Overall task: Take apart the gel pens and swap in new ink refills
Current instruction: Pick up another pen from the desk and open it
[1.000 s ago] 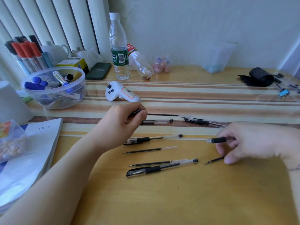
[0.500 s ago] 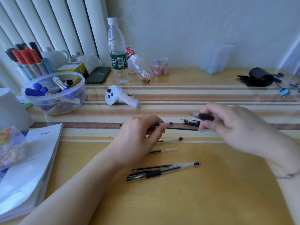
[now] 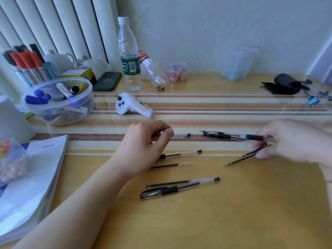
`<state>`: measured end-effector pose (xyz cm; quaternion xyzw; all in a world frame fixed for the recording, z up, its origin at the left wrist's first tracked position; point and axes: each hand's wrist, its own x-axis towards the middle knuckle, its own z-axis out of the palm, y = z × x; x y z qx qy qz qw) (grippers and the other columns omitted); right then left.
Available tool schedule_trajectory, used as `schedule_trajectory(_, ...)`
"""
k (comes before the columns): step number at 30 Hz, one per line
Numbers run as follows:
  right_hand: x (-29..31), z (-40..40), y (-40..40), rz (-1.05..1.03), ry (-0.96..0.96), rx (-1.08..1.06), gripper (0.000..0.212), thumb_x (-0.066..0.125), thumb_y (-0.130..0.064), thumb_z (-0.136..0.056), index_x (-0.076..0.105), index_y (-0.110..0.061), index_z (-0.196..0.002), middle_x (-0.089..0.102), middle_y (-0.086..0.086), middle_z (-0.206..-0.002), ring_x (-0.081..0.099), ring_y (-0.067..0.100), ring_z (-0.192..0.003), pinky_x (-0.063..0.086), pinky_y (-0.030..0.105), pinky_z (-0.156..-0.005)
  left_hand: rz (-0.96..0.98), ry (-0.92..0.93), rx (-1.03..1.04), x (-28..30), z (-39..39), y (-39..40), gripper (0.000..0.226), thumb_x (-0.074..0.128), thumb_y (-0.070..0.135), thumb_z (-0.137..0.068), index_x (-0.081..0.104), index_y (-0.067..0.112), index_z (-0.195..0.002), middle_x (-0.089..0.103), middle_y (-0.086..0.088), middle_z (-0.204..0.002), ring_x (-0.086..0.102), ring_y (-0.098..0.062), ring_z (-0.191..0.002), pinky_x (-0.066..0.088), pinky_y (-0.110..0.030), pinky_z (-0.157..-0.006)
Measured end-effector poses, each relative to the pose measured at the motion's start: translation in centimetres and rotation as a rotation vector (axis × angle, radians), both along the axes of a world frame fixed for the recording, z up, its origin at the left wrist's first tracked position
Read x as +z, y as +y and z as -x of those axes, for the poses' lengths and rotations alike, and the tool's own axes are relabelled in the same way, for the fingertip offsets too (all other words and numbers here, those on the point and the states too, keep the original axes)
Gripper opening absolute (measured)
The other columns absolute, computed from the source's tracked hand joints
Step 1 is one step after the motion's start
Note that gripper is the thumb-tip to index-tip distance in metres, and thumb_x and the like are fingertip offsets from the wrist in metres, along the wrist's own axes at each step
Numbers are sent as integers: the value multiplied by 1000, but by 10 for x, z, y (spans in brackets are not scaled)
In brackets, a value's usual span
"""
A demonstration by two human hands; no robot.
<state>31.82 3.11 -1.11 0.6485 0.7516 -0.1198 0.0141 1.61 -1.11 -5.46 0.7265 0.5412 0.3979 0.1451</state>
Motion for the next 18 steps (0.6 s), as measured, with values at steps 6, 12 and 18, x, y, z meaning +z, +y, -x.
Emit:
schedule_trajectory(6, -2, 2, -1, -25, 65, -5, 28, 82, -44, -67, 63, -63, -70, 71, -15, -84, 64, 9, -80, 54, 36, -78, 15, 27, -99, 0, -3, -2, 14, 60, 23, -93, 70, 19, -85, 56, 10, -58, 52, -9, -60, 35, -12, -54)
schedule_trajectory(12, 14, 44, -27, -192, 537, 194, 13, 75, -34, -77, 76, -46, -72, 69, -22, -61, 53, -3, -48, 33, 11, -47, 122, -195, -227, 1, -6, -3, 10, 64, 26, -91, 72, 21, -90, 36, 10, -52, 29, -8, -49, 26, -19, -49)
schedule_trajectory(18, 6, 62, -34, -182, 445, 318, 37, 71, -33, -79, 61, -65, -63, 69, -29, -69, 63, -5, -70, 49, 18, -60, 100, -298, -312, 3, -5, -3, 14, 63, 28, -89, 72, 19, -92, 32, -9, -54, 28, -20, -51, 25, -25, -49)
